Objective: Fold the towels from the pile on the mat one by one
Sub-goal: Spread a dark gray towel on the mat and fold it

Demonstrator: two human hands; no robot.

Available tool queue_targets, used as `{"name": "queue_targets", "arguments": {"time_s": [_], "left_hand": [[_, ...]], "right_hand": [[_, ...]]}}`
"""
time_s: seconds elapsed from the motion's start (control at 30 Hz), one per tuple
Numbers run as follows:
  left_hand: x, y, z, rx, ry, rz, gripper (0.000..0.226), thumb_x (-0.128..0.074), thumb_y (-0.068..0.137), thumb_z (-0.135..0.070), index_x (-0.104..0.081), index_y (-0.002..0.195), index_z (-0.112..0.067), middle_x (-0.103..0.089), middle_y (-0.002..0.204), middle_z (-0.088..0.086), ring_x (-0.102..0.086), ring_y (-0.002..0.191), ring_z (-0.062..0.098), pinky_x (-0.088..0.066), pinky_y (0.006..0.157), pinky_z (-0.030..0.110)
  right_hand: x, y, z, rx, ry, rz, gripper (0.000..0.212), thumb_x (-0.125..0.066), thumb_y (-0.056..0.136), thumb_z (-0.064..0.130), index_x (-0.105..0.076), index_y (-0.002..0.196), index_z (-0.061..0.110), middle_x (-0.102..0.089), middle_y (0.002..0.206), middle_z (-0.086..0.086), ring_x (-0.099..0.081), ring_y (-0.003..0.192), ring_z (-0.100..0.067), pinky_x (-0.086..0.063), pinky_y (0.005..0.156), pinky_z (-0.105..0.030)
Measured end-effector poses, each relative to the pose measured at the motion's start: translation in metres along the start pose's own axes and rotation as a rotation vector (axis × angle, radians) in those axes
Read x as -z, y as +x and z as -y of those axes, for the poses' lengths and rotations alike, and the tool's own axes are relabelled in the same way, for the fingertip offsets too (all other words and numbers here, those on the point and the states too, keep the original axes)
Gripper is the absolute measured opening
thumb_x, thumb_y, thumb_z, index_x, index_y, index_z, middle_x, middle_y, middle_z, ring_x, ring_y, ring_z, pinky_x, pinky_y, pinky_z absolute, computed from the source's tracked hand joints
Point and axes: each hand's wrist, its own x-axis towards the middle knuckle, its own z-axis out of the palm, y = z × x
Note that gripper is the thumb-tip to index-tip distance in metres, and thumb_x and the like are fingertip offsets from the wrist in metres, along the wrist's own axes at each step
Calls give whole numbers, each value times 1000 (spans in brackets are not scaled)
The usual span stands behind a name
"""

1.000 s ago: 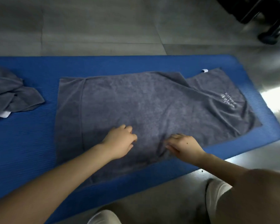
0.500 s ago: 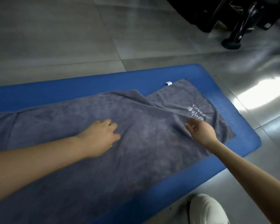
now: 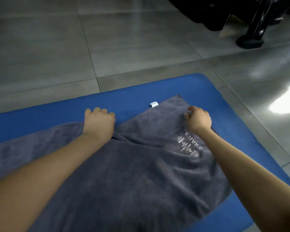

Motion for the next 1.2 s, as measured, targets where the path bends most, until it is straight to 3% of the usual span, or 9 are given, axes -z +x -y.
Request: {"name": "queue_targets", "arguments": {"time_s": [0.13, 0.23, 0.43, 0.57, 0.67, 0.87, 0.97, 1.07, 1.2], "left_hand": [[-6, 26, -13, 98, 121, 206, 35, -31, 99, -41, -56, 84, -21, -56, 82, -5, -49, 83, 18, -28, 93, 39], [-8, 38, -15, 123, 145, 283, 29, -46, 92, -32, -44, 65, -23, -47, 67, -7, -42, 66, 12, -27, 91, 37], [-8, 46, 1, 205, 125, 554, 11, -50, 87, -24, -54, 77, -22, -55, 79, -7, -49, 80, 14, -26, 98, 43], [-6, 59, 20, 234, -254, 297, 9, -58, 87, -37, -65, 93, -35, -61, 105, -8, -54, 105, 18, -34, 96, 40], [-6, 79, 22, 287, -473, 81, 15, -62, 85, -37, -68, 98, -31, -65, 110, -2, -57, 107, 23, -42, 86, 33], [-20, 66, -20, 232, -406, -56, 40, -57, 90, -32, -53, 129, -23, -49, 125, 14, -40, 116, 34, -35, 96, 41], [-31, 25, -51, 35, -370, -157, 36, -58, 88, -25, -59, 124, -19, -53, 123, 14, -46, 111, 36, -40, 94, 44], [-44, -16, -82, -155, -375, -183, 33, -72, 78, -22, -68, 111, -16, -62, 117, 17, -58, 102, 40, -50, 80, 48], [-49, -57, -121, -343, -273, -8, 44, -56, 72, -47, -71, 107, -25, -65, 118, 11, -61, 105, 38, -53, 78, 48]], "right_hand": [[-2, 43, 3, -23, -36, 34, 45, -46, 96, 33, -42, 136, 11, -49, 135, -15, -38, 125, -36, -38, 96, -42], [-10, 59, 1, 2, -164, 14, 42, -47, 95, 36, -48, 128, 10, -56, 126, -15, -45, 119, -35, -34, 96, -41], [-22, 63, -23, 241, -214, -161, 24, -51, 92, 32, -65, 89, 12, -69, 92, -11, -52, 95, -33, -29, 84, -40], [-1, 81, -26, 33, 109, -198, 24, -55, 90, 33, -68, 101, 16, -69, 102, -12, -54, 105, -35, -30, 93, -39], [10, 99, -31, -116, 179, -175, 28, -55, 90, 35, -67, 108, 17, -67, 111, -12, -54, 112, -34, -29, 100, -39], [0, 89, -63, -145, 92, -66, 37, -58, 87, 40, -59, 119, 22, -67, 113, -10, -53, 115, -33, -31, 98, -40], [7, 37, -94, -110, 5, -124, 39, -61, 85, 33, -59, 121, 18, -63, 118, -13, -51, 114, -37, -34, 94, -43], [18, -29, -139, -157, -47, -175, 37, -61, 85, 25, -60, 120, 12, -61, 116, -18, -52, 107, -43, -37, 89, -46], [21, -94, -188, -304, -119, -129, 39, -59, 87, 37, -63, 115, 10, -63, 111, -20, -54, 102, -43, -41, 84, -46]]}}
